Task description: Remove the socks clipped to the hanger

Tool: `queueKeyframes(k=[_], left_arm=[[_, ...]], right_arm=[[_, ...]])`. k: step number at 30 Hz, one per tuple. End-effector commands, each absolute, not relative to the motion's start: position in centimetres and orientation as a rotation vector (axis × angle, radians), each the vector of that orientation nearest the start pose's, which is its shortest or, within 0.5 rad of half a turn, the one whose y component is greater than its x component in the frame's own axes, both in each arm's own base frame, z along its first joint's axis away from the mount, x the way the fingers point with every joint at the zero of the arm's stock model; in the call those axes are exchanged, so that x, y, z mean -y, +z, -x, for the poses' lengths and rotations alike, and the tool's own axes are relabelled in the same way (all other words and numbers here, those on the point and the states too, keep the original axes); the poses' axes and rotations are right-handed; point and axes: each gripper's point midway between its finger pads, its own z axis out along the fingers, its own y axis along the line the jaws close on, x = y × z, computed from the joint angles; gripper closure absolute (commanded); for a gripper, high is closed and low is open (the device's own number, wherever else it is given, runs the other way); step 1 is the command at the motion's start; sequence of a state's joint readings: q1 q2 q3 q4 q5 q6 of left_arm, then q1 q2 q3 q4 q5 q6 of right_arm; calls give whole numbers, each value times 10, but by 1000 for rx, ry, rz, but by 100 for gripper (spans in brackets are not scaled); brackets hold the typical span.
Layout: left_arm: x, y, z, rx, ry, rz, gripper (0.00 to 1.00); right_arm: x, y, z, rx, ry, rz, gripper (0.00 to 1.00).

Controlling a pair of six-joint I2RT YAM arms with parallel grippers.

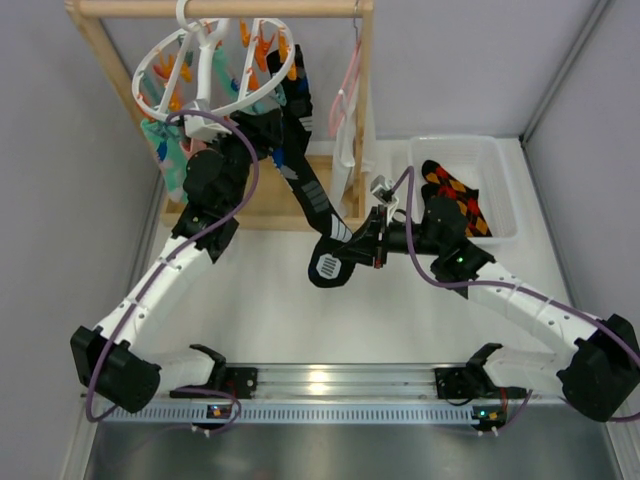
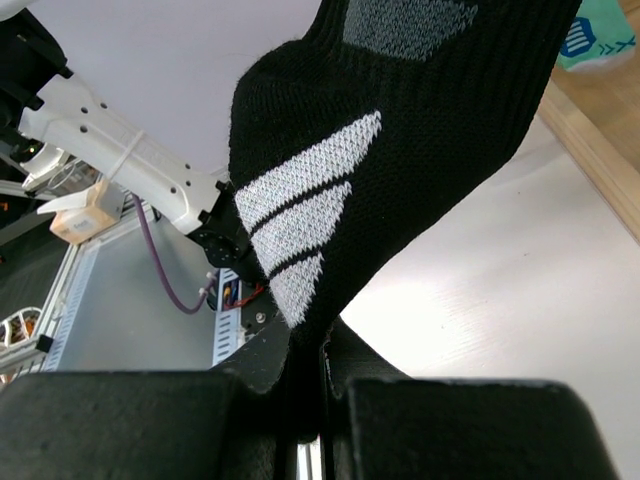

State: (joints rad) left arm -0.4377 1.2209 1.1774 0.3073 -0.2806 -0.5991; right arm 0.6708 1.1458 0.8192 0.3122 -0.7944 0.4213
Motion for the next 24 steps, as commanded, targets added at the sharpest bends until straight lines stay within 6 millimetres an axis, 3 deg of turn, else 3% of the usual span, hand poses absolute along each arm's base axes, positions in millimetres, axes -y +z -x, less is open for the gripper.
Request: queueKeyframes(k=[1, 8, 14, 22, 24], left_arm=[[150, 488, -392, -1173, -703, 348, 27], [140, 500, -387, -1140, -680, 378, 31], [141, 506, -388, -1132, -671, 366, 40], [151, 508, -393, -1139, -694, 326, 67], [151, 511, -392, -1135, -691, 319, 78]], right_arm=[[-325, 319, -186, -1429, 1441, 925, 100], [-328, 318, -187, -1431, 1455, 920, 100], [-330, 322, -185, -1416, 1461, 930, 100], [-331, 319, -183, -1424, 1455, 947, 100], [-331, 317, -183, -1427, 1454, 947, 100]])
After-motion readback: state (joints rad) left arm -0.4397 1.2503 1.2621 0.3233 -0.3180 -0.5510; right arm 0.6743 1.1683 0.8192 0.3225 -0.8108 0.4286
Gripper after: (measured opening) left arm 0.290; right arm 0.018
